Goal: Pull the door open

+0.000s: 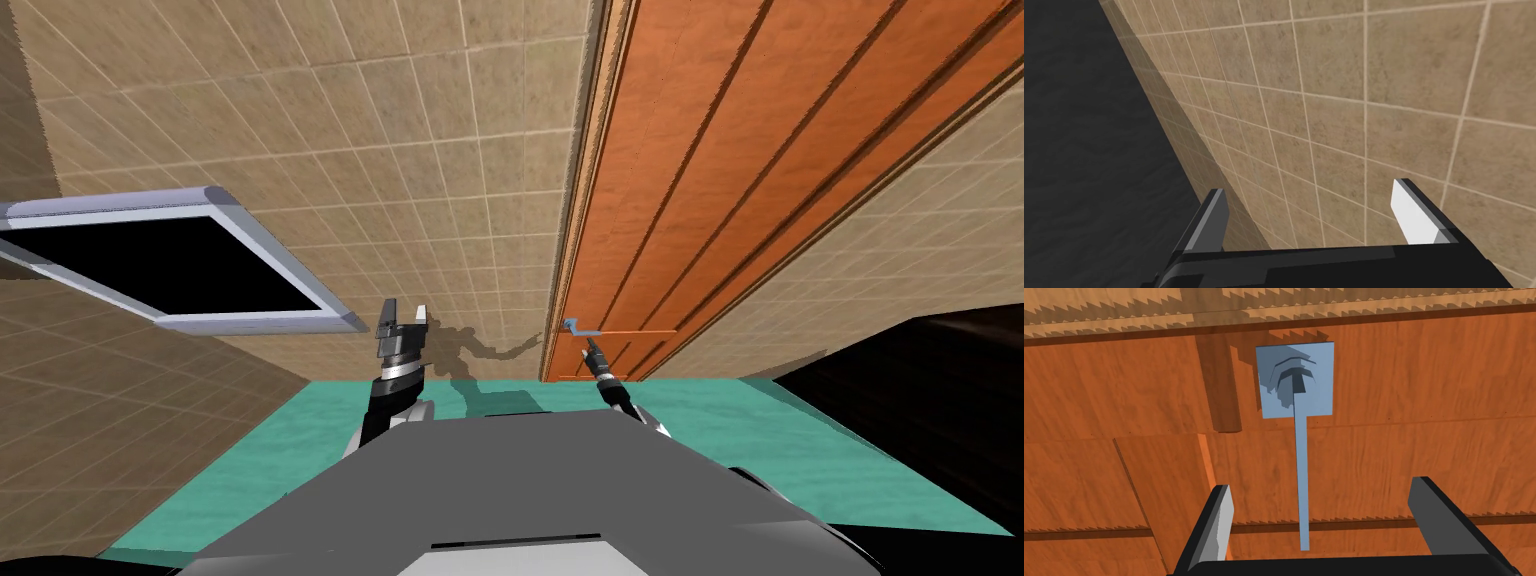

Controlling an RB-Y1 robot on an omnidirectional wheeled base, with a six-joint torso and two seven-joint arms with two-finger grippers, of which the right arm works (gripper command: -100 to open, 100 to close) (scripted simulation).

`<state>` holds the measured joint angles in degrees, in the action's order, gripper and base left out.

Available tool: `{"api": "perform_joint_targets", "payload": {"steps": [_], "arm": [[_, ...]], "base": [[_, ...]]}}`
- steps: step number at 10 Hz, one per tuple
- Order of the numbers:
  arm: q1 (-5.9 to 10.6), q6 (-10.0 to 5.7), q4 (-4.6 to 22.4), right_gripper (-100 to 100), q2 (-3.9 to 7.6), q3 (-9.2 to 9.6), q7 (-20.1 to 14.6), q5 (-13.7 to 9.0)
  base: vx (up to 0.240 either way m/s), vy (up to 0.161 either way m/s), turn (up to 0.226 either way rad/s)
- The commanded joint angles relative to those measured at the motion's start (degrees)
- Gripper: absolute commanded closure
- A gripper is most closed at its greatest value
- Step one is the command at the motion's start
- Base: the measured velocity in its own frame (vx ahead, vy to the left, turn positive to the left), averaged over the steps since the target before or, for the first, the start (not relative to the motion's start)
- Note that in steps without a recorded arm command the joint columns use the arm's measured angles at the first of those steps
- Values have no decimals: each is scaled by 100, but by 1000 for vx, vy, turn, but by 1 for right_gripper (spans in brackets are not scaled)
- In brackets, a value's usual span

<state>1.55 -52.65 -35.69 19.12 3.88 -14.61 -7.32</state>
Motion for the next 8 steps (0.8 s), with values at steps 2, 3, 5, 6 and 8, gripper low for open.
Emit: {"api": "perform_joint_targets", "payload": {"steps": [2, 3, 5, 6, 8], "arm": [[82, -24, 204, -100, 7, -268, 19, -52], [123, -44, 301, -100, 4, -362, 28, -70], [224, -92, 542, -100, -5, -594, 52, -113], [271, -114, 651, -100, -9, -699, 62, -133], [232, -102, 568, 100, -6, -634, 57, -121]], "base": [[85, -26, 208], [80, -26, 205], [88, -36, 258], [74, -31, 195], [15, -8, 2]]}}
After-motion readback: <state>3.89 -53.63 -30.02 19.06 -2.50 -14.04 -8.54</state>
